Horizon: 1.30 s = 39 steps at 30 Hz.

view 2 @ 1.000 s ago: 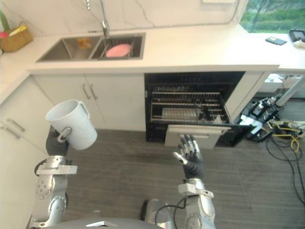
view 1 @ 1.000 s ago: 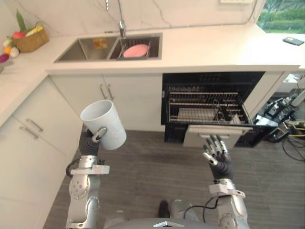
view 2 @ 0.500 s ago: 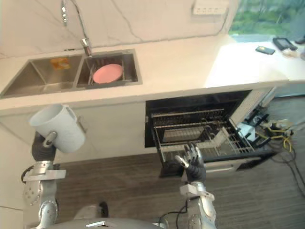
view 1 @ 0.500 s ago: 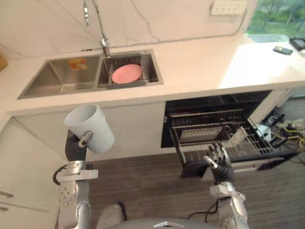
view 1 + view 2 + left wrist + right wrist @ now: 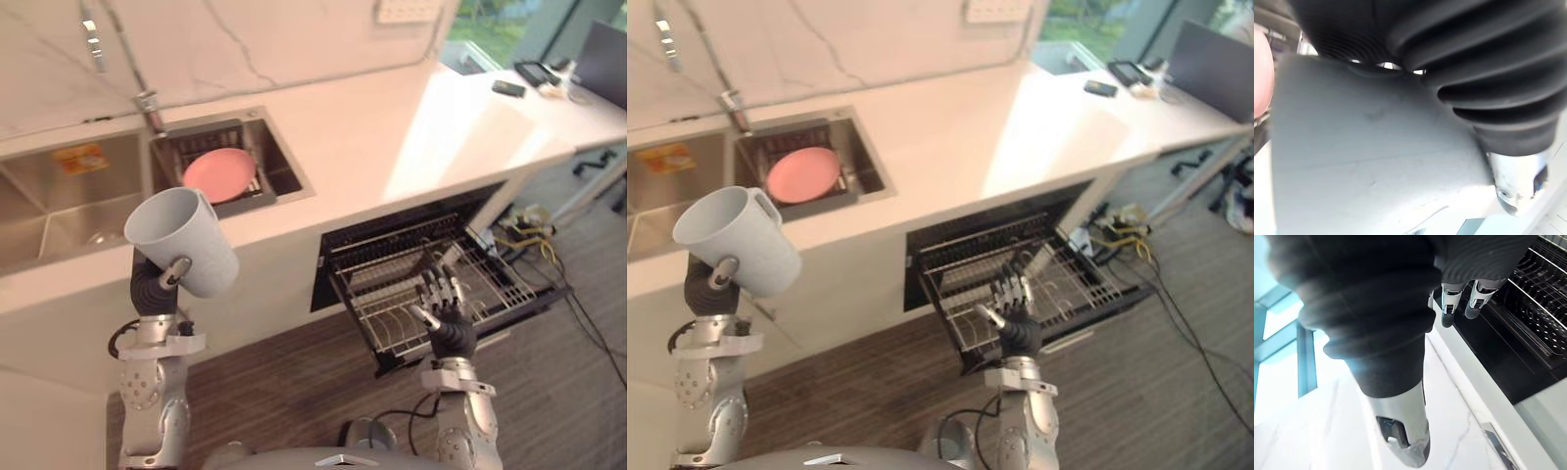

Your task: Walk over to the sink, pick up the cup, carry it to the dishwasher, place the cup inside the dishwasher, then close the dishwasher door

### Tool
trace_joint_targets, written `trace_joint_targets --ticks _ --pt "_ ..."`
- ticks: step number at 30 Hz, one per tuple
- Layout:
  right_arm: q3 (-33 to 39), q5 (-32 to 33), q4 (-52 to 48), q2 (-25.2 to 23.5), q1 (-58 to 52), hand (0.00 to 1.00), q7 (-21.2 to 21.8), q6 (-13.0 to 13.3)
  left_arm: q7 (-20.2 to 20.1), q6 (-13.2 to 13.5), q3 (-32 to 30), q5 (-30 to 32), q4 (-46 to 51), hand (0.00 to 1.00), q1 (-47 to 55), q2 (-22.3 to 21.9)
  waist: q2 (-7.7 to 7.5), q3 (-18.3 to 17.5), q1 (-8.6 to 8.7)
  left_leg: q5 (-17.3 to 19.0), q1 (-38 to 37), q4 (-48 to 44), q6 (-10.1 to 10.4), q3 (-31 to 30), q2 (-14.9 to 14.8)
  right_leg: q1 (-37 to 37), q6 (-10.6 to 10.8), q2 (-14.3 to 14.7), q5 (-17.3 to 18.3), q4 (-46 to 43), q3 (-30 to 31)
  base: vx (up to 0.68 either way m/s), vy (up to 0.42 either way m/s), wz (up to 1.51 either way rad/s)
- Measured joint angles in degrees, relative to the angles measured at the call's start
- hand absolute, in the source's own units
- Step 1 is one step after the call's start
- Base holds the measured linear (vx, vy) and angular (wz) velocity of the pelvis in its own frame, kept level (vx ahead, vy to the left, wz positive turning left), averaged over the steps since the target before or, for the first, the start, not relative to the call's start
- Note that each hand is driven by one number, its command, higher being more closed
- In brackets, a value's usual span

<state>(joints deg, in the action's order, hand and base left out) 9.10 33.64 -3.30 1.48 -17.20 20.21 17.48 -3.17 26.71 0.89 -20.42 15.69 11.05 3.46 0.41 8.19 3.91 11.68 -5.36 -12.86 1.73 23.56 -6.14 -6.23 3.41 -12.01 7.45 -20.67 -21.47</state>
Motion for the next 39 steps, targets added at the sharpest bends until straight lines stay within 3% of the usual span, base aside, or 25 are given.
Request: trace_joint_targets --ticks 3,8,10,12,13,14,15,17,18,19,20,21,23,25,28,34,39 --pt "-2.59 -0.07 -1.13 0.10 0.41 0.00 2.39 -0.43 5.89 1.83 1.16 3.91 -0.30 1.00 -2.33 -0.29 0.67 0.09 -0.18 0.38 -1.55 0.61 0.62 3.07 -1.72 -1.03 -0.84 3.83 -1.57 2.99 4.38 0.03 -0.063 -0.89" --pt "-4.73 0.03 -4.78 0.03 0.09 0.00 4.44 -1.47 11.98 3.04 2.72 8.30 -2.45 1.00 -5.68 -1.41 1.15 0.32 1.07 0.41 -1.66 -0.14 0.57 3.47 -2.25 -1.67 -0.94 4.34 -0.92 3.30 5.25 0.00 -0.021 -0.23" --pt "-5.66 0.30 -4.75 0.10 0.42 0.00 5.09 -1.47 14.33 4.00 2.91 8.34 -4.14 1.00 -5.61 -1.55 0.83 0.82 0.74 0.86 -0.60 -6.61 -0.19 3.06 -3.10 -0.89 -0.75 3.28 0.99 1.58 5.10 0.01 -0.039 -0.15" --pt "-7.37 0.81 -4.97 1.36 1.18 0.00 6.05 -1.43 17.00 5.04 2.52 8.60 -4.84 1.00 -4.37 -2.32 2.42 2.43 0.65 -0.19 6.54 -28.24 -2.36 -3.25 -7.48 2.49 -1.32 4.73 1.94 1.66 7.14 0.02 -0.050 -0.35" --pt "-8.04 0.80 -4.97 2.05 1.62 0.00 6.11 -1.43 17.53 5.30 2.43 8.96 -4.92 1.00 -3.73 -2.74 2.92 2.51 0.26 -0.51 8.69 -32.50 -2.08 -6.26 -7.48 2.64 -1.37 5.45 1.89 1.88 8.37 0.07 0.078 -1.04" --pt "-9.29 0.76 -4.93 3.79 3.36 0.00 6.16 -1.44 17.98 5.51 2.25 9.46 -4.93 1.00 -2.48 -2.84 3.96 2.24 -1.39 2.07 10.17 -32.49 -0.40 -10.22 -5.53 2.44 -1.45 5.71 1.70 2.18 12.06 0.09 0.134 -1.43" --pt "-9.69 0.82 -4.93 4.35 5.16 0.00 6.22 -1.39 18.03 5.63 2.21 9.72 -4.87 1.00 -1.71 -2.77 4.13 2.13 -1.83 4.01 10.33 -27.15 0.16 -12.25 -3.28 2.38 -1.54 5.16 1.52 3.28 14.58 0.14 0.214 -1.39" --pt "-10.36 1.38 -4.92 4.37 6.74 0.00 6.21 -1.38 17.88 5.73 2.93 11.32 -4.78 1.00 -1.58 -2.79 4.16 2.08 -1.68 4.62 11.31 -18.47 0.78 -13.64 -2.42 2.64 -1.77 3.56 1.11 5.69 14.28 0.11 0.202 -0.90" --pt "-10.84 1.88 -4.92 4.39 7.02 0.00 6.12 -1.34 17.82 5.73 3.42 11.78 -4.67 1.00 -1.60 -2.73 4.24 1.99 -1.73 3.96 11.23 -15.58 1.34 -13.98 -2.42 2.64 -1.39 3.07 0.34 6.67 13.85 0.10 0.274 -0.94" --pt "-11.80 2.01 -4.92 4.65 7.20 0.00 5.64 -1.21 17.73 5.72 4.48 11.77 -4.33 1.00 -1.61 -2.87 4.87 1.52 -2.03 0.58 10.79 -8.82 1.69 -13.97 -2.64 2.69 0.74 2.28 -2.01 8.52 12.46 0.15 0.371 -0.94" --pt "-12.22 1.96 -4.48 5.15 7.20 0.00 5.33 -1.17 17.76 5.57 5.11 11.75 -4.33 1.00 -1.75 -3.03 6.23 0.68 -2.10 -4.94 9.96 -3.74 3.67 -13.53 -2.75 2.88 3.16 1.92 -4.35 9.51 11.42 0.14 0.322 -0.91" --pt "-12.15 1.95 -4.23 4.81 6.88 0.00 4.75 -1.38 17.76 4.92 5.25 11.74 -4.50 1.00 -1.90 -2.85 5.48 0.48 -2.05 -5.28 8.49 -2.85 3.42 -12.27 -1.87 3.28 3.42 0.63 -4.72 9.94 11.53 0.20 0.292 -0.49" --pt "-11.26 2.08 -5.21 2.81 5.45 0.00 4.68 -1.13 17.72 3.82 6.03 11.69 -3.71 1.00 -3.02 -2.31 2.40 -0.38 -0.44 -6.68 6.69 2.13 1.46 -11.15 2.14 4.10 5.15 -3.10 -7.54 12.73 9.52 0.21 0.222 0.01" --pt "-10.46 2.02 -5.28 1.24 5.52 0.00 4.76 -1.39 17.69 2.83 6.57 11.68 -3.32 1.00 -3.60 -2.32 1.07 -0.60 -0.69 -6.78 6.20 3.36 1.29 -10.68 3.24 4.54 5.32 -4.04 -9.03 14.18 7.37 0.12 0.136 -0.01" --pt "-10.71 1.99 -6.37 0.51 5.08 0.00 4.88 -1.41 16.81 0.77 6.60 11.62 -3.22 1.00 -3.26 -2.35 0.80 -0.60 -1.07 -6.82 4.02 5.39 1.18 -10.98 3.68 6.39 5.28 -4.37 -9.56 14.44 4.59 0.08 0.046 0.05" --pt "-11.72 2.38 -9.31 0.16 5.61 0.00 5.46 -1.38 17.05 -0.35 7.06 12.36 -3.11 1.00 -2.16 -2.47 0.70 -0.58 -2.47 -6.83 3.48 6.39 1.18 -10.21 3.30 6.67 5.42 -3.89 -8.95 15.46 3.24 0.00 -0.013 -0.06" --pt "-15.91 5.75 -9.26 0.13 6.47 0.00 6.92 -2.25 24.71 -1.07 5.35 18.25 -2.85 1.00 -1.25 -2.50 -0.02 -0.99 -3.12 -7.15 2.28 7.10 1.89 -8.34 1.65 8.92 5.39 -1.47 -11.62 20.87 3.45 -0.06 -0.048 -0.17"
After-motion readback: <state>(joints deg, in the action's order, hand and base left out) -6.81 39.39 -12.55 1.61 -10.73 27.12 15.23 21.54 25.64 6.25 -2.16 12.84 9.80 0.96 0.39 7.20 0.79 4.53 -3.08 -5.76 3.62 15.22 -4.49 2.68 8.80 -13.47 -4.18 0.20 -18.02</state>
